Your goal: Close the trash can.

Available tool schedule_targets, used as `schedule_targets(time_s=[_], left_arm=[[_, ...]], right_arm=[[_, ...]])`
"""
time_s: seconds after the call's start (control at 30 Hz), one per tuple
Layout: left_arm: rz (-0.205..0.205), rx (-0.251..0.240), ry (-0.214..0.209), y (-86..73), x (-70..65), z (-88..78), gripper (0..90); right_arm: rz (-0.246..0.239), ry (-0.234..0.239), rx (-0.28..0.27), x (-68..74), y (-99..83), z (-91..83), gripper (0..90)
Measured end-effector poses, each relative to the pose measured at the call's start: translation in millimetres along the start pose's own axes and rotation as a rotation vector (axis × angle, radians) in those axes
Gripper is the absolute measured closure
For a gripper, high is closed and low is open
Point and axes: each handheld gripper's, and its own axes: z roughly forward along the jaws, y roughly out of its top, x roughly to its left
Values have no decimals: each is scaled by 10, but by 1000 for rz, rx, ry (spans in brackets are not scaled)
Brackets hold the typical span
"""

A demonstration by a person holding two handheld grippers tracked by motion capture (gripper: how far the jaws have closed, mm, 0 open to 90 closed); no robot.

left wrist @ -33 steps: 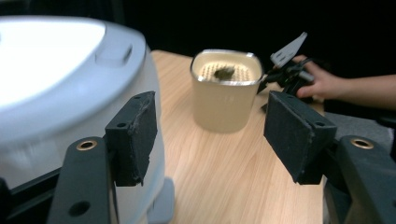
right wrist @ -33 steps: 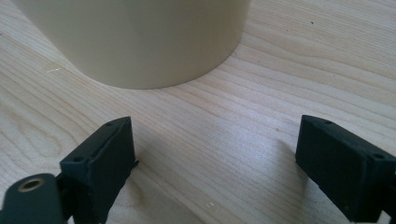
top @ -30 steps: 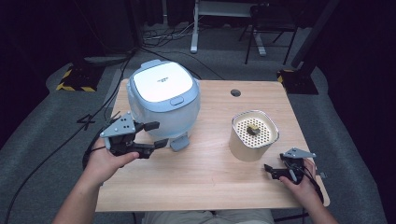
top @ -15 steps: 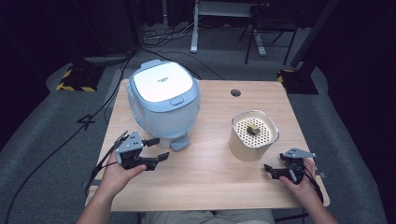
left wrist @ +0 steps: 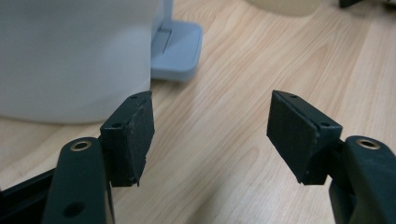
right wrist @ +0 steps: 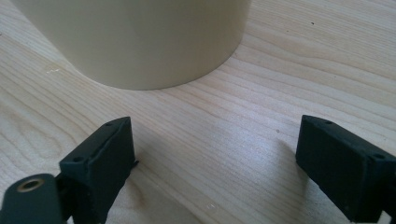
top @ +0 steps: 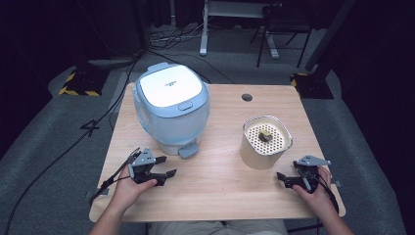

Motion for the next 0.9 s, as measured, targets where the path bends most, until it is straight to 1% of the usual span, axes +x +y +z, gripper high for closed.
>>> schedule_targets(time_s=[0.13, 0.23, 0.3, 0.33, 0.4, 0.47, 0.5, 0.6, 0.67, 0.73, 0.9], left_arm=[[6, 52, 12, -46, -13, 60, 311], [8, 70, 12, -62, -27, 90, 306], [19, 82, 21, -74, -34, 107, 302], [29, 91, 32, -79, -33, 113, 299], [34, 110, 42, -95, -38, 132, 291], [49, 125, 63, -107, -34, 148, 279], [59, 140, 70, -108, -30, 154, 272], [59, 176, 90, -115, -37, 166, 248], [64, 180, 82, -113, -34, 172, 224], [70, 185, 83, -109, -38, 179, 193], [70, 187, 84, -107, -39, 183, 181]], right_arm=[[1, 2, 0, 0, 0, 0, 118], [1, 0, 0, 1, 0, 0, 118], [1, 0, 0, 1, 0, 0, 118], [1, 2, 0, 0, 0, 0, 118], [1, 0, 0, 0, 0, 0, 118], [1, 0, 0, 1, 0, 0, 118], [1, 2, 0, 0, 0, 0, 118], [1, 2, 0, 0, 0, 0, 118], [1, 2, 0, 0, 0, 0, 118], [0, 1, 0, 0, 0, 0, 118], [0, 1, 0, 0, 0, 0, 118]])
